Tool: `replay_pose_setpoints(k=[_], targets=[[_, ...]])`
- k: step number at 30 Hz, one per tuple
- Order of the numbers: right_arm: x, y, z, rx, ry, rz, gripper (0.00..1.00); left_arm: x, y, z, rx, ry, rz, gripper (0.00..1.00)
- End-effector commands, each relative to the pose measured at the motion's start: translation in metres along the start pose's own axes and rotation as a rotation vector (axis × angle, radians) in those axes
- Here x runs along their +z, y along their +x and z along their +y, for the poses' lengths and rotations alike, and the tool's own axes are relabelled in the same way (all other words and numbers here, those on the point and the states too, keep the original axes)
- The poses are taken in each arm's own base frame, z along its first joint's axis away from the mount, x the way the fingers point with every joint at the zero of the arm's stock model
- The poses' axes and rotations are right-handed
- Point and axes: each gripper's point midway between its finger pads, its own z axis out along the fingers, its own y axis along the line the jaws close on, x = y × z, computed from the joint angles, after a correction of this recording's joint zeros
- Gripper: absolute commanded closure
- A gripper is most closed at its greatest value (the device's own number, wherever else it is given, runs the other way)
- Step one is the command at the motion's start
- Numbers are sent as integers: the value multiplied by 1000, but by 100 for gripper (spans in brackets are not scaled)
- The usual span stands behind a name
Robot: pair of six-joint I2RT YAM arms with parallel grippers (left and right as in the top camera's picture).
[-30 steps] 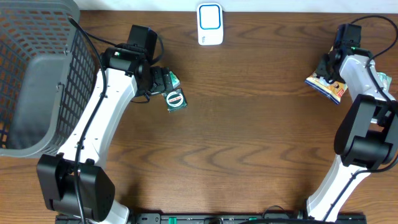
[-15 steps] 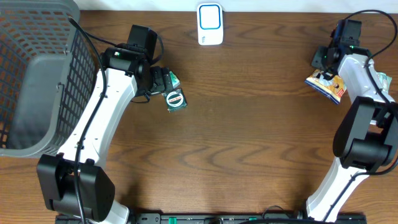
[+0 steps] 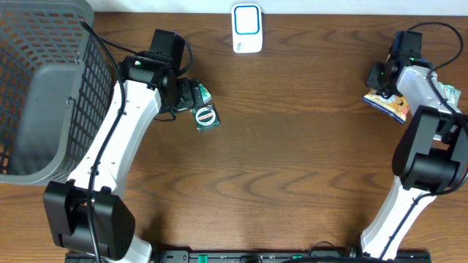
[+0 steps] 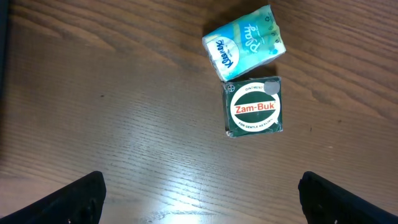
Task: Scan the item barcode
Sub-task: 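Lower the wipes pack at the right edge and open the right gripper, then lift the right gripper away and hold it near the right edge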
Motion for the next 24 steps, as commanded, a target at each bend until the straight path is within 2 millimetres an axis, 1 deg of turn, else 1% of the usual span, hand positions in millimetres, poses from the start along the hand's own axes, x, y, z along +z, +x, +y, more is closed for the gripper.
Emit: replay_pose_setpoints(k=[1, 4, 7, 9, 11, 12, 15, 16, 17, 18, 19, 22, 23, 24], targets=[[2, 3, -34, 51, 82, 22, 99, -2, -3, 2, 2, -8, -11, 2], [-5, 3, -51, 68, 124, 29, 99, -2, -3, 2, 2, -8, -11, 2], [-19, -5, -56, 79, 122, 4, 98, -2, -3, 2, 2, -8, -11, 2], [-31, -12, -53, 82, 108, -18, 97, -2, -3, 2, 2, -8, -11, 2], [-46, -20, -43, 79, 59, -48, 95, -2, -3, 2, 2, -8, -11, 2], [-53, -23, -36, 76, 28, -60, 91, -2, -3, 2, 2, -8, -11, 2], [-75, -29, -2, 55, -121, -80, 80, -2, -3, 2, 2, -8, -11, 3], [-83, -29, 15, 42, -202, -77, 74, -2, -3, 2, 2, -8, -11, 2], [-93, -26, 40, 23, -316, -66, 67, -2, -3, 2, 2, -8, -11, 2], [-99, -24, 55, 10, -388, -58, 64, -2, -3, 2, 2, -8, -11, 2], [-110, -19, 83, -16, -528, -35, 57, -2, -3, 2, 2, -8, -11, 3], [-143, 0, 142, -87, -821, 27, 43, -2, -3, 2, 2, -8, -11, 2], [-151, 8, 158, -113, -872, 47, 35, -2, -3, 2, 2, -8, -11, 2], [-155, 14, 168, -130, -892, 58, 31, -2, -3, 2, 2, -8, -11, 2]])
